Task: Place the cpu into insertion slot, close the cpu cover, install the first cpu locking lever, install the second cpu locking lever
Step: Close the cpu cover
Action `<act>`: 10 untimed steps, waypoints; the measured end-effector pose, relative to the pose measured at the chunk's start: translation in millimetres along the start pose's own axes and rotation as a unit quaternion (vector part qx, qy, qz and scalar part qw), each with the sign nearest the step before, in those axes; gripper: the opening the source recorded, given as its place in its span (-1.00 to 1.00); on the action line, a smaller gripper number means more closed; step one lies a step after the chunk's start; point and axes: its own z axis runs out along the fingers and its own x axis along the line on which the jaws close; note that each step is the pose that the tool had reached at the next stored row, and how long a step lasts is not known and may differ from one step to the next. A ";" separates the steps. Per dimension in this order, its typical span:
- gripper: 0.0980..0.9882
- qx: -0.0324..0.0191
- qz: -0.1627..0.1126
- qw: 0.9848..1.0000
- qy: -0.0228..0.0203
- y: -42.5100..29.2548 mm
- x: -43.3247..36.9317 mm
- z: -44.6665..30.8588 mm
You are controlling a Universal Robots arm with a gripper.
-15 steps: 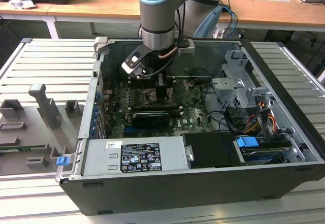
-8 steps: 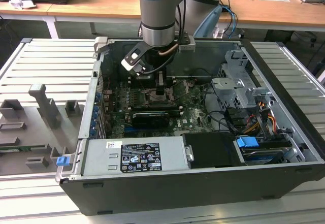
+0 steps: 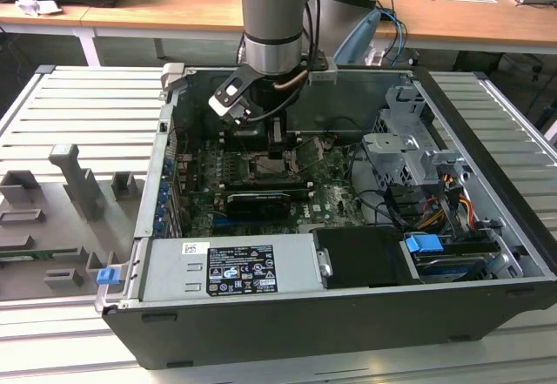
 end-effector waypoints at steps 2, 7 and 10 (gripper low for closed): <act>-0.98 0.002 0.000 1.000 0.000 1.7 -0.1 -1.5; -0.98 0.003 0.000 1.000 0.000 2.9 0.1 -13.3; -0.98 0.004 0.000 1.000 0.000 5.1 0.1 -14.9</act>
